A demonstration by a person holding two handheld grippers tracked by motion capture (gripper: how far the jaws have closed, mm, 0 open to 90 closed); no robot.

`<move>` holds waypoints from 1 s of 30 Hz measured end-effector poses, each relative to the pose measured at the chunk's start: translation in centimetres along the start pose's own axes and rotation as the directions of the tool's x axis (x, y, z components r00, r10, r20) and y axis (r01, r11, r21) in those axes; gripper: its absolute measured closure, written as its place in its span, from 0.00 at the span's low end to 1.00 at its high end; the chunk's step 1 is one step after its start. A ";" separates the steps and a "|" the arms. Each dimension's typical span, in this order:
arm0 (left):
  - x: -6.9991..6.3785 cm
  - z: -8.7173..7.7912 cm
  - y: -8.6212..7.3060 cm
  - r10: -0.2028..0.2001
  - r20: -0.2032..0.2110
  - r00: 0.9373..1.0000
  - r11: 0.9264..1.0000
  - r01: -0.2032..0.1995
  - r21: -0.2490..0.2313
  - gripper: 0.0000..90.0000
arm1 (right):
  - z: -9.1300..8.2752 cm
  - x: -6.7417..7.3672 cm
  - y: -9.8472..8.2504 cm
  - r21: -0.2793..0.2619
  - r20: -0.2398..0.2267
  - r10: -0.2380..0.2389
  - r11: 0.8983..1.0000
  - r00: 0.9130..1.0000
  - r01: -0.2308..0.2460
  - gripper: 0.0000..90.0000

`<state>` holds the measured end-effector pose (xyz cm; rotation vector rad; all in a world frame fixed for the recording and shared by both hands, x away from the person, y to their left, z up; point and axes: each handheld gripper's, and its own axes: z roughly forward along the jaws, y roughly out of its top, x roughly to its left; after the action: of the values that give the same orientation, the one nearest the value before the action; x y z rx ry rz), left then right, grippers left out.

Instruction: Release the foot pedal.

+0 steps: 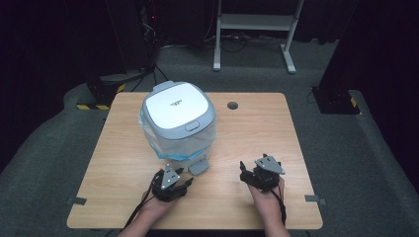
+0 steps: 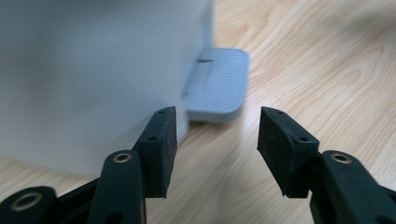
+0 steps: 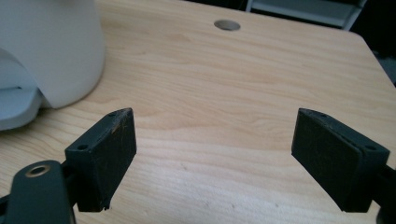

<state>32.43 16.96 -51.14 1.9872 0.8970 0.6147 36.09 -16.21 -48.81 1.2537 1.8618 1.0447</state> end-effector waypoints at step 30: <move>12.0 -5.9 -6.7 -0.240 -0.235 0.942 0.946 0.282 0.160 0.28 | 3.6 -0.4 -2.3 0.288 -0.069 0.037 0.958 0.997 -0.016 0.16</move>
<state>33.36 31.76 -52.80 1.9469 1.3739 0.6133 38.25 -16.15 -52.49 1.4239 2.1164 0.8658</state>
